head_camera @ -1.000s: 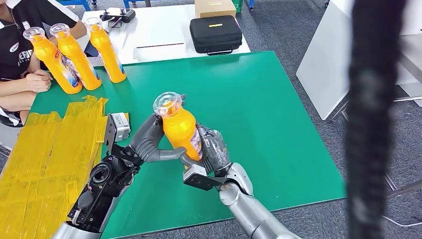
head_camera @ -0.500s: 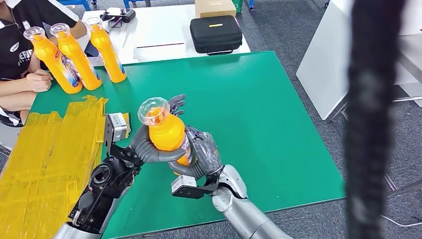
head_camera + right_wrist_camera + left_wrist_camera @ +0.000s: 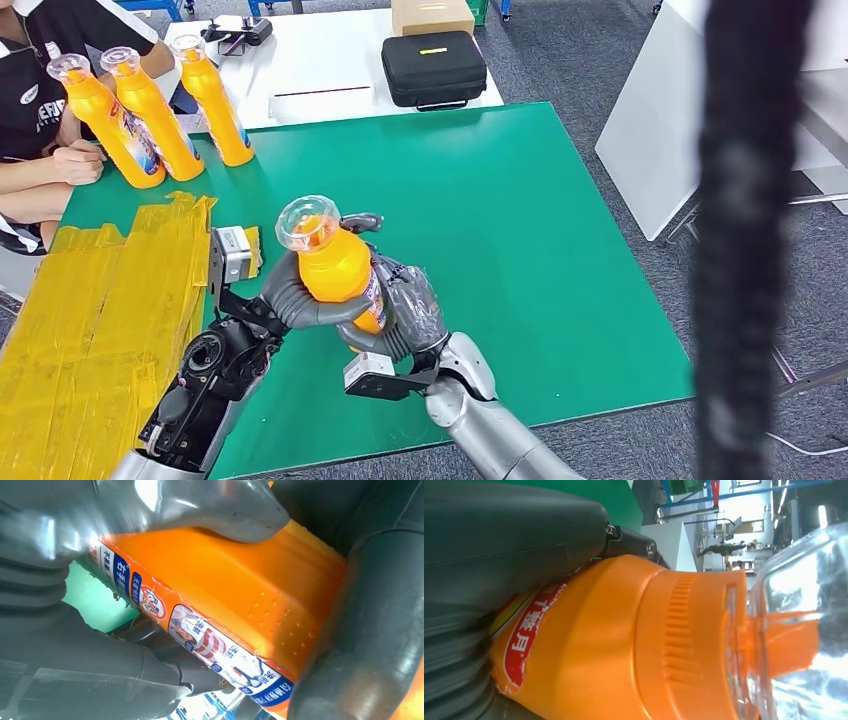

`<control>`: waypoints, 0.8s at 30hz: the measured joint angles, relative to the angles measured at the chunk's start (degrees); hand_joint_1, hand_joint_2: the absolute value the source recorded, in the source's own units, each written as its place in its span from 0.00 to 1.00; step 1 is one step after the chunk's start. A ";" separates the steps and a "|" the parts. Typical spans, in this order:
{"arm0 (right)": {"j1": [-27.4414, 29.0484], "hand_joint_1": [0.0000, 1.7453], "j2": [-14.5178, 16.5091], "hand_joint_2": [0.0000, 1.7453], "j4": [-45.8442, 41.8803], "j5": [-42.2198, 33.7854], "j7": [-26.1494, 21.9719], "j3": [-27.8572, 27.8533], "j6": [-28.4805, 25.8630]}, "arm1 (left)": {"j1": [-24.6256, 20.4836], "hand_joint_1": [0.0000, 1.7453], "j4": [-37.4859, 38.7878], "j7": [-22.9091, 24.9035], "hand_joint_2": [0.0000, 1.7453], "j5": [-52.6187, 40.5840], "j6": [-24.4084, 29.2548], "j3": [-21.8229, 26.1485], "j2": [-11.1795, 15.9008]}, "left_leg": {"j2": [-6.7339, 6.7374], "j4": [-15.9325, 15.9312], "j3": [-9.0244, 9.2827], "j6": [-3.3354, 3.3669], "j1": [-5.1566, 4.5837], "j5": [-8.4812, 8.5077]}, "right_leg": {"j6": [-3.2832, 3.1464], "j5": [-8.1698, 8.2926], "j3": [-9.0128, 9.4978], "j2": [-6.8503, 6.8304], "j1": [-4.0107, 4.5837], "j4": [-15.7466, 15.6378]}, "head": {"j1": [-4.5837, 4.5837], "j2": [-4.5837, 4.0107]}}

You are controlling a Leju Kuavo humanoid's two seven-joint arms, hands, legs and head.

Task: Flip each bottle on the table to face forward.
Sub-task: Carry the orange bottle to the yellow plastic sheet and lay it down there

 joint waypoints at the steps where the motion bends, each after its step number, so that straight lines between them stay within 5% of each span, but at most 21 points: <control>1: -0.02 1.00 0.01 1.00 0.05 -0.07 0.00 0.11 0.03 | 0.17 1.00 -0.03 -0.05 1.00 0.39 0.15 0.17 -0.07 | 0.00 0.00 0.00 0.00 0.00 0.00 | 0.00 0.00 0.00 0.00 0.00 0.00 | 0.00 0.00; 12: -0.28 0.98 0.08 1.00 0.80 -0.74 -0.02 1.05 0.30 | 1.39 1.00 -0.17 -0.14 1.00 2.58 1.18 1.03 -0.42 | 0.00 0.00 -0.01 0.00 0.00 0.00 | 0.00 0.00 0.00 0.00 0.00 0.00 | -0.01 0.00; 16: -0.45 0.00 0.20 1.00 1.08 -0.99 0.10 1.14 0.27 | 1.74 1.00 -0.22 -0.22 1.00 3.20 1.50 1.36 -0.42 | 0.00 0.00 -0.01 0.00 0.00 0.00 | 0.00 0.00 0.00 0.00 0.00 0.00 | 0.00 0.00; 24: -0.27 0.00 0.10 1.00 -0.20 -1.20 0.41 1.17 -0.13 | 2.05 1.00 -0.82 -0.44 1.00 4.43 2.32 1.88 -0.46 | -0.01 0.00 -0.01 0.00 0.00 0.00 | 0.00 0.00 0.00 0.00 0.00 0.00 | 0.00 0.00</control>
